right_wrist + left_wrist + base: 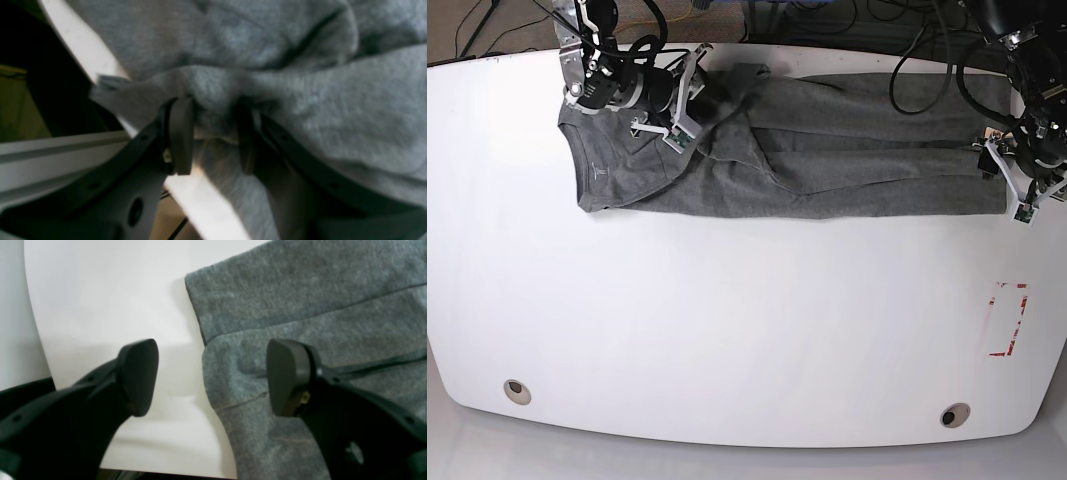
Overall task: Layout the t-shirt on the table in an organized manner, then fold the t-shirt properly
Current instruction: 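Press the sleeve flat with the right gripper and release it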
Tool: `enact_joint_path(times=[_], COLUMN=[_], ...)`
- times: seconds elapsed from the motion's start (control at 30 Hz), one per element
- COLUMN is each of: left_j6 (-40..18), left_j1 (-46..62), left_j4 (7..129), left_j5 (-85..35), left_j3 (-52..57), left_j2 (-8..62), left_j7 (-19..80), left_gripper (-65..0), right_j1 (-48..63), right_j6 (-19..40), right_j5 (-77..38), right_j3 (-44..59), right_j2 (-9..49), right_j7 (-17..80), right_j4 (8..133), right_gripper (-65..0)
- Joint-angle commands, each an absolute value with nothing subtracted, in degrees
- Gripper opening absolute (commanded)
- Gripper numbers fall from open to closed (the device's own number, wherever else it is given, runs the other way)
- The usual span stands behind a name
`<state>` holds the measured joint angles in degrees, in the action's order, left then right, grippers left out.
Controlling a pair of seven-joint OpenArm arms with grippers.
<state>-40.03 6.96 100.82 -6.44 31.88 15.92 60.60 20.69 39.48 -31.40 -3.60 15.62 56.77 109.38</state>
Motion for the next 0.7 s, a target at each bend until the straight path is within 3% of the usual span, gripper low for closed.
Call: enact_joint_path(times=[0.0,0.4,0.5,0.67], left_j6=[-40.0,-40.0,-40.0,-40.0], left_j1=[6.37,8.13,9.71,10.59], left_j4=[101.93,102.02,102.02,101.67], left_j5=[-6.55,-6.64,-6.73,-6.46], left_j3=[32.22,32.4,33.71,37.41], left_j2=[17.01,17.01,16.66,14.02], left_j7=[59.82,59.82,59.74,58.15], left_gripper=[-18.6,-19.7,-25.3,-41.9], right_j1=[20.7,18.42,18.07,17.45], right_j6=[40.0,40.0,40.0,40.0], right_j5=[-34.07,-38.81,-37.58,-34.15], right_j3=[-1.8,10.86,12.35,12.44], right_j2=[16.22,16.04,15.96,15.6], right_j7=[55.78,58.42,58.42,58.07], right_j4=[114.07,114.86,114.51,114.33], right_gripper=[-44.7,-44.4,-44.7,-44.9])
